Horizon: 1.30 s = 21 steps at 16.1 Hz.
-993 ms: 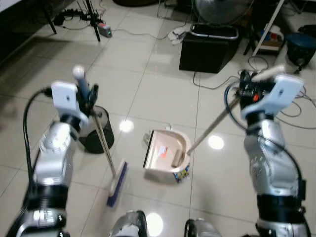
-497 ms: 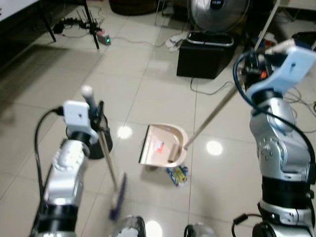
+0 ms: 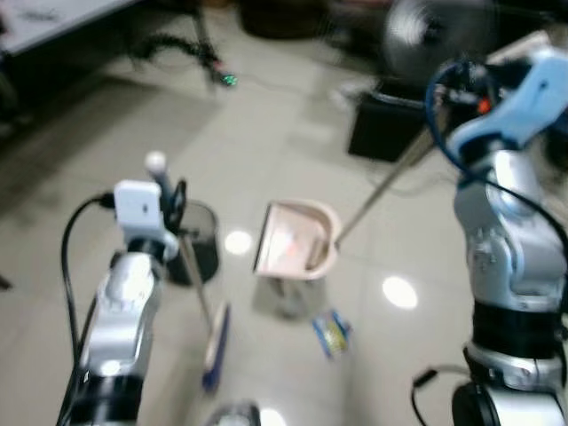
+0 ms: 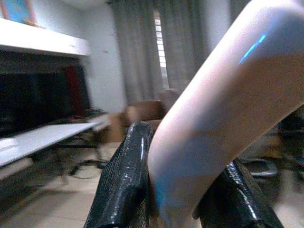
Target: Sweep floor
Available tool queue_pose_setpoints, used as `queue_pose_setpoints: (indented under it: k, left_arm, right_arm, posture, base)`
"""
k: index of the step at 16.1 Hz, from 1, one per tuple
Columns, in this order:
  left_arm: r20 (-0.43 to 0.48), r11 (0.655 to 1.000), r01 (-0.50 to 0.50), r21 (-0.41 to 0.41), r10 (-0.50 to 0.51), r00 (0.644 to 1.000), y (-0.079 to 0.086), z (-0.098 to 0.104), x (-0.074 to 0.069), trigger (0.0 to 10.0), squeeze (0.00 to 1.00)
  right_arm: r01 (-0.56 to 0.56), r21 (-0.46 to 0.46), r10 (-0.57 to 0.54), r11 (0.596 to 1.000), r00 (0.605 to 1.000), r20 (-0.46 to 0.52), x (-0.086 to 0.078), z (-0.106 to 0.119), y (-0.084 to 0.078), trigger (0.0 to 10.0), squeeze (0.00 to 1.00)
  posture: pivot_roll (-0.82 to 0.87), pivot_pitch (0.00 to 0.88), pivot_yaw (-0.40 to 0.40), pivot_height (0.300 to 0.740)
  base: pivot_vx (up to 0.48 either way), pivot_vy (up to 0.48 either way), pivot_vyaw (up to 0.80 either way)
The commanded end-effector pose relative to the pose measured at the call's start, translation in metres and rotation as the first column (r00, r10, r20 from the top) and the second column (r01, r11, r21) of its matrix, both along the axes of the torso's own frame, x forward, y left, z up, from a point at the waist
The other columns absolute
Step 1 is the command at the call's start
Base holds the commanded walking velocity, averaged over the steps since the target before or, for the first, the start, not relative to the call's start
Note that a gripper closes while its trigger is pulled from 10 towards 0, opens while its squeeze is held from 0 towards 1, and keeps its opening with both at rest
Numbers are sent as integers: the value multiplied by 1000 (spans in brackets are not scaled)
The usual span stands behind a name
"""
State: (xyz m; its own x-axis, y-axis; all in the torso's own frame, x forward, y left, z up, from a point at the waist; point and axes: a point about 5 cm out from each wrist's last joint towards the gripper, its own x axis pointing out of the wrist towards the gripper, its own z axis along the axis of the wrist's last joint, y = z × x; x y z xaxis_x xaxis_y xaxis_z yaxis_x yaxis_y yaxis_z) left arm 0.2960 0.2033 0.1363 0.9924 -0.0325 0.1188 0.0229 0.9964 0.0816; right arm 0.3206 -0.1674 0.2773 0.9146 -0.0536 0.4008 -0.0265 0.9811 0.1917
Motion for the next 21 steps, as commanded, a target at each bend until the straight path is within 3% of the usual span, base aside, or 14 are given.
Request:
queue_pose_setpoints:
  k: [1,7,12,21]
  left_arm:
    - [38,1000,12,15,-13,999,-5,10,1,10000,0]
    - [27,1000,11,25,-12,1000,-6,7,-1,10000,0]
    - [20,1000,10,28,-10,1000,-6,5,-2,10000,0]
    - [-2,999,14,41,-14,1000,-5,1,-5,10000,0]
  right_arm:
    - [38,18,-39,999,998,56,-4,14,-10,10000,0]
    - [35,28,-36,999,998,46,-3,12,-12,10000,0]
    - [54,50,-56,997,998,30,-2,10,-16,10000,0]
    - [86,95,-90,992,995,32,-1,9,-23,10000,0]
  posture:
    - [-90,26,27,740]
    - [-90,22,21,740]
    - [-89,23,17,740]
    - [-84,38,15,740]
  base:
    - [386,0,0]
    - [396,0,0]
    - [409,0,763]
    - [408,0,0]
